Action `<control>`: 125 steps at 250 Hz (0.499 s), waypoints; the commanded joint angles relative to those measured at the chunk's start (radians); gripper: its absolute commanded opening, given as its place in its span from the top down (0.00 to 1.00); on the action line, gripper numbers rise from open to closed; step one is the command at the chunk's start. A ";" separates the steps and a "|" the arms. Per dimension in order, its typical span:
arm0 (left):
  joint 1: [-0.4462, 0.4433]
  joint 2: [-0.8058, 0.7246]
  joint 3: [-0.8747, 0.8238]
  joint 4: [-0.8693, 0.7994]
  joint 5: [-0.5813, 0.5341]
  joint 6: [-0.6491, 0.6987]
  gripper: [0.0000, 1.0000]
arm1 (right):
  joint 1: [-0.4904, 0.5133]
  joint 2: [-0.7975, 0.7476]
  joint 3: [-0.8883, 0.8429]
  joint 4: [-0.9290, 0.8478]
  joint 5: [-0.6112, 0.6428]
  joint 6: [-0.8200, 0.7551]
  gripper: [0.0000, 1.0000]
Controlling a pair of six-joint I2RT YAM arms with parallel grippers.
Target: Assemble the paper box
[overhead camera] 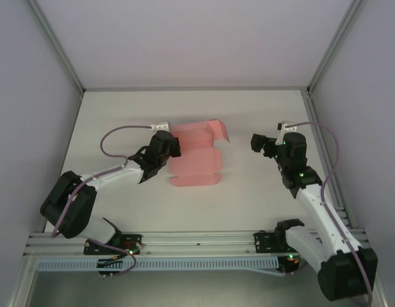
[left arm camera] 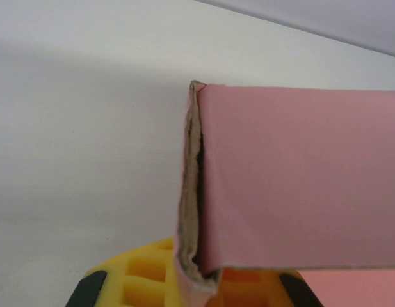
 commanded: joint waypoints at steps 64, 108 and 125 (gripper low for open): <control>0.011 -0.033 -0.001 -0.012 0.020 0.008 1.00 | -0.043 0.364 0.179 0.019 -0.491 -0.093 0.01; 0.010 -0.032 0.006 -0.012 0.032 0.008 1.00 | -0.005 0.454 0.212 0.043 -0.629 -0.156 0.02; 0.010 -0.032 0.006 -0.009 0.037 0.008 1.00 | 0.025 0.471 0.224 0.036 -0.632 -0.184 0.02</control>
